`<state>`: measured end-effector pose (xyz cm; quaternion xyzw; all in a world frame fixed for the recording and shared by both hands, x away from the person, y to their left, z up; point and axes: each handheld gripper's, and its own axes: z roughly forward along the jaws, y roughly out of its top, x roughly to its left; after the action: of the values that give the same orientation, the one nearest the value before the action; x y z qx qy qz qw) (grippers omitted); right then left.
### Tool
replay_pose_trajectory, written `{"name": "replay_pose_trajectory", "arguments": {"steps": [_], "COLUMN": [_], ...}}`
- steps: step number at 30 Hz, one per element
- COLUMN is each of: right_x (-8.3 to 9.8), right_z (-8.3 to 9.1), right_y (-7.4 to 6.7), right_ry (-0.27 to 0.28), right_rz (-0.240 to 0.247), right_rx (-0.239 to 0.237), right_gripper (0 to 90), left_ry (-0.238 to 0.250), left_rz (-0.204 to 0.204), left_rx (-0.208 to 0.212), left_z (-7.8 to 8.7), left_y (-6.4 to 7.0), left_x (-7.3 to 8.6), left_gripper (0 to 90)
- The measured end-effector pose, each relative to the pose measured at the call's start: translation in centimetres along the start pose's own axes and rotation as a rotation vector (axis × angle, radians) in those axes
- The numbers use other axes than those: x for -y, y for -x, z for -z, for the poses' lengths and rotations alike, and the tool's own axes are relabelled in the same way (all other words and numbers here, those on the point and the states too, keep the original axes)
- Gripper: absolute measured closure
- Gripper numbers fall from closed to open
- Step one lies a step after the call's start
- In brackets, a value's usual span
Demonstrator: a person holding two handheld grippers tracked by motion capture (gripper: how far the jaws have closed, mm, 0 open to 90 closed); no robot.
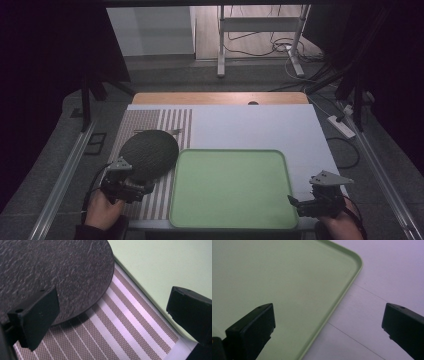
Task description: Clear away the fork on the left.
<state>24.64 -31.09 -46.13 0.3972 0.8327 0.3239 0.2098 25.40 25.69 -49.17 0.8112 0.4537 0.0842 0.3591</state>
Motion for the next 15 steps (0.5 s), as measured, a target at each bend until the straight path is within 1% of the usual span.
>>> {"name": "replay_pose_trajectory", "arguments": {"steps": [3,5,8,10,12,15], "right_x": [0.0,0.0,0.0,0.0,0.0,0.0], "right_z": [0.0,0.0,-0.1,-0.1,-0.1,-0.1], "right_y": [0.0,0.0,0.0,0.0,0.0,0.0], "right_ry": [-0.001,-0.003,-0.005,-0.007,-0.007,-0.011], "right_rz": [0.001,0.002,0.003,0.006,0.006,0.008], "right_rx": [0.0,0.0,0.001,0.001,0.001,0.001], "right_gripper": [0.0,0.0,0.0,0.0,0.0,0.0], "left_ry": [0.008,0.005,0.006,0.008,0.008,0.005], "left_rz": [-0.018,-0.041,-0.043,-0.045,-0.048,-0.04], "left_rx": [0.014,0.012,0.015,0.025,0.023,0.032], "left_z": [-0.4,-0.8,-1.1,-1.6,-1.7,-2.0], "left_y": [-0.2,-0.2,-0.3,-0.6,-0.7,-1.1], "left_x": [-0.4,-0.9,-1.3,-1.8,-2.0,-2.6], "left_gripper": [0.0,0.0,0.0,0.0,0.0,0.0]}}
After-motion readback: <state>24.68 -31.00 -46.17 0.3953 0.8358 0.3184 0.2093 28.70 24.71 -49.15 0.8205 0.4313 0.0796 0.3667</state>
